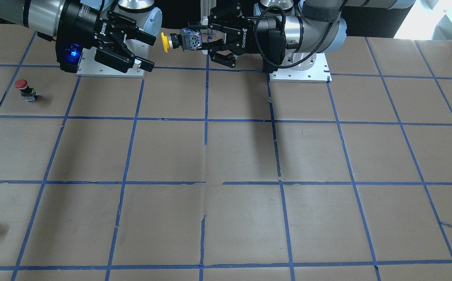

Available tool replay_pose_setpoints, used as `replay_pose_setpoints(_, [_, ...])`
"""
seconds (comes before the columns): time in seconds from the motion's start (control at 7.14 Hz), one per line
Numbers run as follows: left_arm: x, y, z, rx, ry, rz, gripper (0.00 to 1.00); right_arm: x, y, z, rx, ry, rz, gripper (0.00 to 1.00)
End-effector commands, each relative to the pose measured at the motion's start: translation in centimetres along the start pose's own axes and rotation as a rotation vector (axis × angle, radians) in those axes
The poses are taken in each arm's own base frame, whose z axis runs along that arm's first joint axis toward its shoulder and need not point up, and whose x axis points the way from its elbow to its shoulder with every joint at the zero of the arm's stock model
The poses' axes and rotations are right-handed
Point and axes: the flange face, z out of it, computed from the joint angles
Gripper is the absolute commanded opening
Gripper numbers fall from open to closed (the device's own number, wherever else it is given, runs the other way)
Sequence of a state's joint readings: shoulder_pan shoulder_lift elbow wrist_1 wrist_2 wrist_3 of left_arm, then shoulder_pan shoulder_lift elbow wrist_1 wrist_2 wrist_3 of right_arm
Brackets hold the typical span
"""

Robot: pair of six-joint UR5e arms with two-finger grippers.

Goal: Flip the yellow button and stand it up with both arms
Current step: 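Hold the button out while the right gripper approaches and closes on the yellow cap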

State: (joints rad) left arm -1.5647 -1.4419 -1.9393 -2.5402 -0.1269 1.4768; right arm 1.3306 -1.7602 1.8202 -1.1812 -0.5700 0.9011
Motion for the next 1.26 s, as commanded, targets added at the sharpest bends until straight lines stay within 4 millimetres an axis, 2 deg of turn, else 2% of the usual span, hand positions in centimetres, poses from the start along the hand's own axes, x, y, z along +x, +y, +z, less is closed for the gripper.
replay_pose_setpoints(0.0, [-0.1,0.1,0.0,-0.001,-0.001,-0.005,0.1,-0.2,2.0,0.3,0.014,0.034,-0.022,1.0])
replay_pose_setpoints(0.56, [-0.1,0.4,0.0,-0.008,-0.005,-0.031,0.1,-0.3,3.5,0.4,0.004,0.037,-0.041,1.0])
replay_pose_setpoints(0.7, [-0.2,0.4,-0.1,-0.007,-0.005,-0.033,0.1,-0.3,4.2,1.4,-0.017,0.048,-0.051,1.0])
replay_pose_setpoints(1.12, [-0.3,0.5,-0.1,-0.007,-0.005,-0.033,0.1,-0.1,4.1,2.0,-0.013,0.069,-0.048,1.0])
